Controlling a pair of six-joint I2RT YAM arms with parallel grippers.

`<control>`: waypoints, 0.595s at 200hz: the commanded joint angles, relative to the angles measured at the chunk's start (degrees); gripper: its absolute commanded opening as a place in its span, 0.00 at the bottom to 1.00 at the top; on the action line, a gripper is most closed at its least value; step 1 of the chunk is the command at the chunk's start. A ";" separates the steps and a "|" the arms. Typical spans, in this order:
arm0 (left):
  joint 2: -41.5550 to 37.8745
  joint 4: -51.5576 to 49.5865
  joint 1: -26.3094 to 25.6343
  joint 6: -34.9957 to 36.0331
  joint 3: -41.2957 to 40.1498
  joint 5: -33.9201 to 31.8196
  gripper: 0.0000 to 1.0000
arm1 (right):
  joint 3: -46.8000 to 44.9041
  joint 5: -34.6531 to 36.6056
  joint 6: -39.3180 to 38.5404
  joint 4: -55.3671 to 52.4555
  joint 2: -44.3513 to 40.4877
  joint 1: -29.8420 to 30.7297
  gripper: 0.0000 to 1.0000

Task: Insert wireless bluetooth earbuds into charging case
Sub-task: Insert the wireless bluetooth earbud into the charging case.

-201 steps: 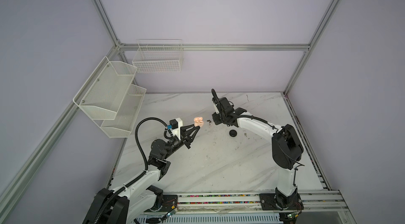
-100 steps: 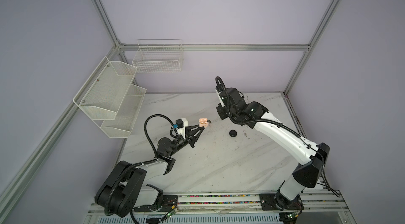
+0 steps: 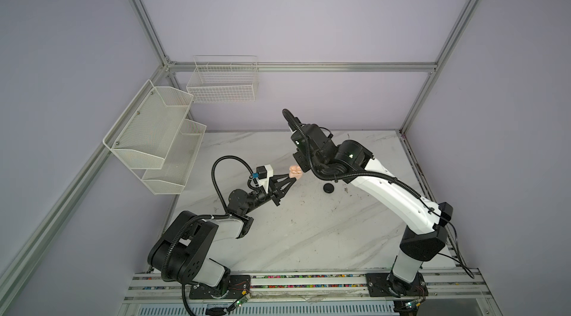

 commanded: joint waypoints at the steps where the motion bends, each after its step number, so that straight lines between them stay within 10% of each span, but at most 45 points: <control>1: -0.95 5.03 -0.16 2.91 5.07 0.78 0.00 | 1.07 4.11 4.27 -5.58 0.74 2.14 0.22; 119: -1.91 5.04 -0.25 2.70 5.24 0.05 0.00 | 0.35 7.36 8.13 -6.98 3.85 6.23 0.22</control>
